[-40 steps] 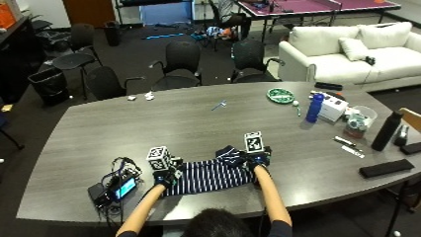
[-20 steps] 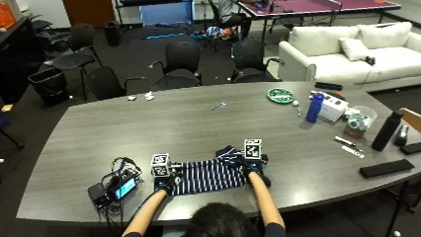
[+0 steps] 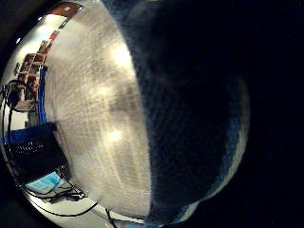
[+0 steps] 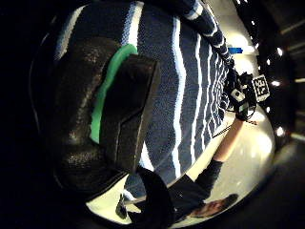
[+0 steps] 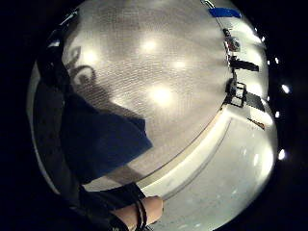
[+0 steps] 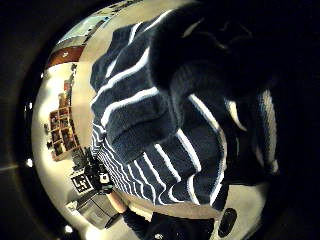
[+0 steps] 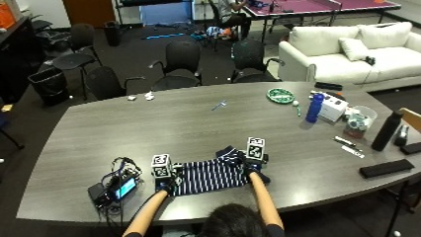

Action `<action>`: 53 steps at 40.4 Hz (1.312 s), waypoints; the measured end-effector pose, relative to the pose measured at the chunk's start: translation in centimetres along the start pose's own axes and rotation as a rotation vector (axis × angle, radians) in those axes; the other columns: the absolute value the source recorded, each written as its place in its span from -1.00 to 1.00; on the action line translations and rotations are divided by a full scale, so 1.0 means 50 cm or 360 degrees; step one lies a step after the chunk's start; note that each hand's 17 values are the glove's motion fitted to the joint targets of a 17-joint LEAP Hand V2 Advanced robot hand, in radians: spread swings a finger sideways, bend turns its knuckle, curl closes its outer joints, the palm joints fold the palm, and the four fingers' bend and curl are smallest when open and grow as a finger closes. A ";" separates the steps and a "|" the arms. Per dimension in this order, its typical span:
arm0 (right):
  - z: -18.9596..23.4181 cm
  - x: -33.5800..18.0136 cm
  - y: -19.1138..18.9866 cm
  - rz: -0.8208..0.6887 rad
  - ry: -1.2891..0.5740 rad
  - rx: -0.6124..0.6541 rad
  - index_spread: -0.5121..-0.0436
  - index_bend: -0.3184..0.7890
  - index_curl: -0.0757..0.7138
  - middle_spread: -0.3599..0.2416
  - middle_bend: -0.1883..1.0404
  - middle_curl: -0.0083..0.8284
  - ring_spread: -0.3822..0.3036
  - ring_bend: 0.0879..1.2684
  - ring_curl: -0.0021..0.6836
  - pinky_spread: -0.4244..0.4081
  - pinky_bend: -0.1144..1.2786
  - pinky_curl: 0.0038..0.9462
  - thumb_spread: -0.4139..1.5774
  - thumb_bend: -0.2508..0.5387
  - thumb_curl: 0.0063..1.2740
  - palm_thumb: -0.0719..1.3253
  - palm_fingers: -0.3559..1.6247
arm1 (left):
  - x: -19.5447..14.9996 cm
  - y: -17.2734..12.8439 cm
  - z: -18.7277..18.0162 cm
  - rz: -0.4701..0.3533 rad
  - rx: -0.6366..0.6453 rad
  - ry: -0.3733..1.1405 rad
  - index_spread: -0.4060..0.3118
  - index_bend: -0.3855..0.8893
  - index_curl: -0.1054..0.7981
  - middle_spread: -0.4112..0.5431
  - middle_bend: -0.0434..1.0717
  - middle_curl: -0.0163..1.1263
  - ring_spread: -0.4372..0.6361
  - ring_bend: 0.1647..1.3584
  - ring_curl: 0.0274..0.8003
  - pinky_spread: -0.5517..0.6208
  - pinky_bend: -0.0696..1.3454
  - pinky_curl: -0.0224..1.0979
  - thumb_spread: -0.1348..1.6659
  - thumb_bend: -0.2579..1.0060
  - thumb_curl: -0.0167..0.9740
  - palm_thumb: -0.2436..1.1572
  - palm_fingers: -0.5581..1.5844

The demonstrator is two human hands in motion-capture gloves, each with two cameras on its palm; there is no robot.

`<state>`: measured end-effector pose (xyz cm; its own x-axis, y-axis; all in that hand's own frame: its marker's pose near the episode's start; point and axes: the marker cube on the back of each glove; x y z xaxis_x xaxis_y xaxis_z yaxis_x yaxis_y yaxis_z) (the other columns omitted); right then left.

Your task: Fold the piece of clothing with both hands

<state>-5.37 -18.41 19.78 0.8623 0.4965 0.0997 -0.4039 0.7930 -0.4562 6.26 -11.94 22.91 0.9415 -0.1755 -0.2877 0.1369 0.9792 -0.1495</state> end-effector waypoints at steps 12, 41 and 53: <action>-0.018 0.134 -0.026 0.0228 -0.0006 0.0080 0.05 -0.19 -0.31 -0.59 -0.19 0.14 -0.64 -0.07 0.31 -0.83 0.10 -0.24 0.17 -0.41 -0.08 0.54 0.55 | 0.030 0.002 -0.010 -0.0022 -0.0048 0.0083 -0.09 -0.12 -0.05 0.26 -0.62 -0.49 0.65 -0.37 -0.24 0.74 -0.55 -0.33 0.66 -0.56 -0.46 -0.47 -0.48; -0.280 -0.321 0.155 -0.0293 0.0193 0.0449 0.04 -0.19 -0.05 -0.66 -0.21 0.22 -0.72 -0.15 0.34 -0.88 0.02 -0.22 -0.26 -0.46 0.08 0.55 0.59 | -0.046 0.011 -0.223 0.0307 0.0825 0.0518 0.02 0.00 0.12 0.32 -0.64 -0.49 0.70 -0.52 -0.37 0.70 -0.61 -0.36 0.73 -0.50 -0.43 -0.29 -0.40; -0.051 -0.665 0.275 -0.0801 0.0309 -0.0044 0.20 -0.39 -0.18 -0.49 -0.35 0.21 -0.71 -0.06 0.37 -0.87 0.19 -0.16 0.05 -0.48 0.01 0.38 0.48 | -0.231 0.108 -0.297 0.0102 0.0992 0.0671 0.03 0.08 0.19 0.30 -0.63 -0.49 0.65 -0.54 -0.38 0.66 -0.64 -0.39 0.77 -0.44 -0.34 -0.14 -0.30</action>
<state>-38.84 -24.90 7.95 0.9889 -0.0188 0.1476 0.0795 0.9052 -0.4175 -8.44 -6.15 11.40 0.7729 -0.0179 -0.6342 0.3529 0.8428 0.4063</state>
